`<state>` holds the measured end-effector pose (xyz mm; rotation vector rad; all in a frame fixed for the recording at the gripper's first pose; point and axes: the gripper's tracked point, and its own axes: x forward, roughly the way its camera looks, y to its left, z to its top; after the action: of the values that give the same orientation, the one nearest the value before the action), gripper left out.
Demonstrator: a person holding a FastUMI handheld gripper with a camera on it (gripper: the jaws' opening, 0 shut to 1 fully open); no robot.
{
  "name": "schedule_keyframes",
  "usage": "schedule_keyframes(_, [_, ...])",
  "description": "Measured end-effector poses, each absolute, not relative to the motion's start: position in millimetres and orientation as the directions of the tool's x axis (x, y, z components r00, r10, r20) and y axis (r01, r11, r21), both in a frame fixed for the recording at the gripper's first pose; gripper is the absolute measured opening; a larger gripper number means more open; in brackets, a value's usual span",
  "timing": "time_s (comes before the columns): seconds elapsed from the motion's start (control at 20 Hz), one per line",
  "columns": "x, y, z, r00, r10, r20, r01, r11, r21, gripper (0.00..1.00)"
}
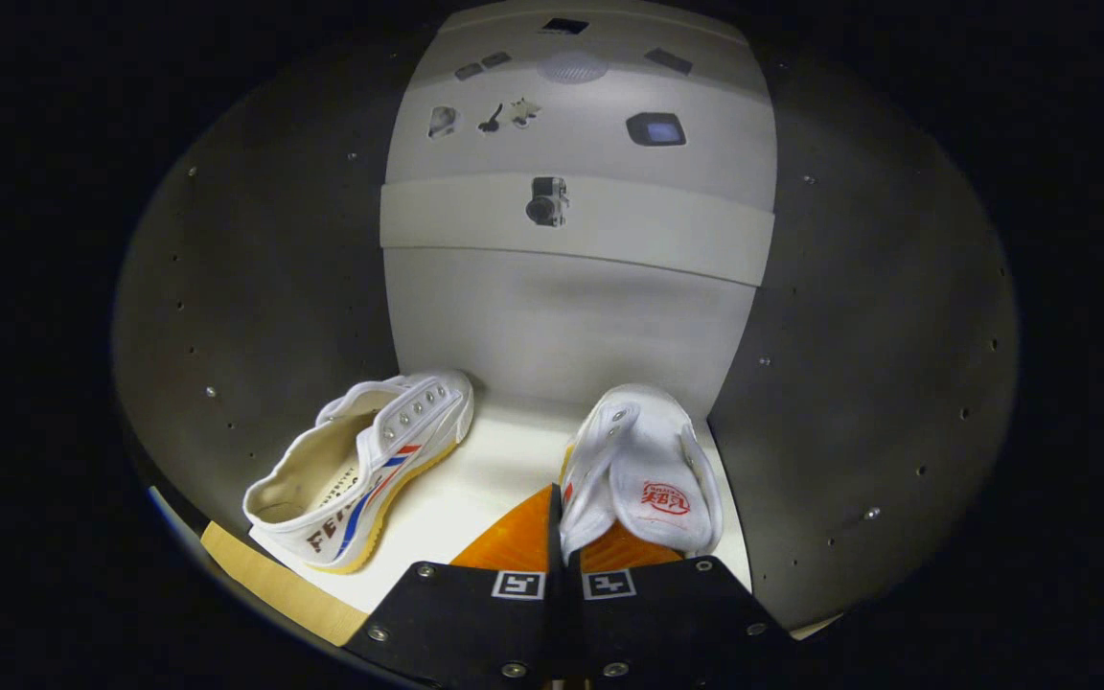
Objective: Open the shoe cabinet door, grab the shoes and put them into the shoe cabinet, then close the shoe cabinet door.
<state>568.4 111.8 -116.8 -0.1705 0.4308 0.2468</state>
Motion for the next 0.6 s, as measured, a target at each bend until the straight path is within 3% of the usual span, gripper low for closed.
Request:
schedule_keyframes(0.3, [575.3, 117.0, -131.4, 0.856, 0.188, -0.482, -0.277, 0.953, -0.12, 0.0])
schedule_keyframes(0.6, [561.9, 117.3, -127.6, 0.872, 0.156, -0.464, -0.225, 0.969, -0.098, 0.16])
